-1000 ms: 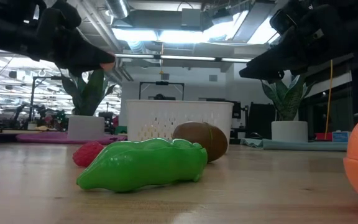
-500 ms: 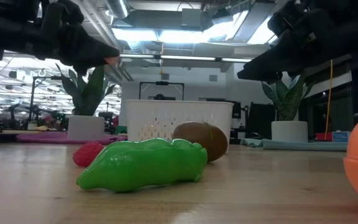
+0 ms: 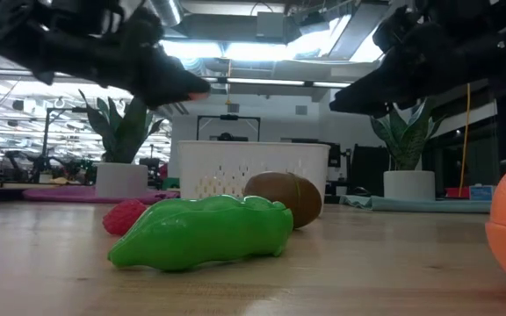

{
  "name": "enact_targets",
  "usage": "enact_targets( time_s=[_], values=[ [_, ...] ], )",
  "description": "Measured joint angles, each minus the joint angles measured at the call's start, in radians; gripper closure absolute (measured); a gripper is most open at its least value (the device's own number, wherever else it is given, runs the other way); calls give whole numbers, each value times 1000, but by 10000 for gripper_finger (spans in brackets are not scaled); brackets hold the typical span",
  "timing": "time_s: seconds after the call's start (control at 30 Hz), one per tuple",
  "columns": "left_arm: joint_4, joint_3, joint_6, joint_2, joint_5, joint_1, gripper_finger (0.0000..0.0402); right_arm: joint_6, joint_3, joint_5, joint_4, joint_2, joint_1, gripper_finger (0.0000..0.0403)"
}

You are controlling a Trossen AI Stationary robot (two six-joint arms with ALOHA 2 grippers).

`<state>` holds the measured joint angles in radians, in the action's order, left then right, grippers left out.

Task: Pick and placing Produce into tupperware
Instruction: Put the pink peach into the white bin

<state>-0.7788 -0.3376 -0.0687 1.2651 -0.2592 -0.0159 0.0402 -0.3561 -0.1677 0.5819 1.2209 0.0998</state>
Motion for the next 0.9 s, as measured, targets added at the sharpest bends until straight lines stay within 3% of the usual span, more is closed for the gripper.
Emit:
enact_targets(
  time_s=[0.37, 0.5, 0.9],
  values=[
    [11, -154, 46, 173, 118, 82, 309, 1, 0, 1, -1, 0, -5, 203],
    [47, -174, 45, 183, 164, 95, 300, 2, 0, 1, -2, 0, -5, 203],
    [141, -176, 15, 183, 166, 100, 304, 3, 0, 2, -3, 0, -5, 203]
  ],
)
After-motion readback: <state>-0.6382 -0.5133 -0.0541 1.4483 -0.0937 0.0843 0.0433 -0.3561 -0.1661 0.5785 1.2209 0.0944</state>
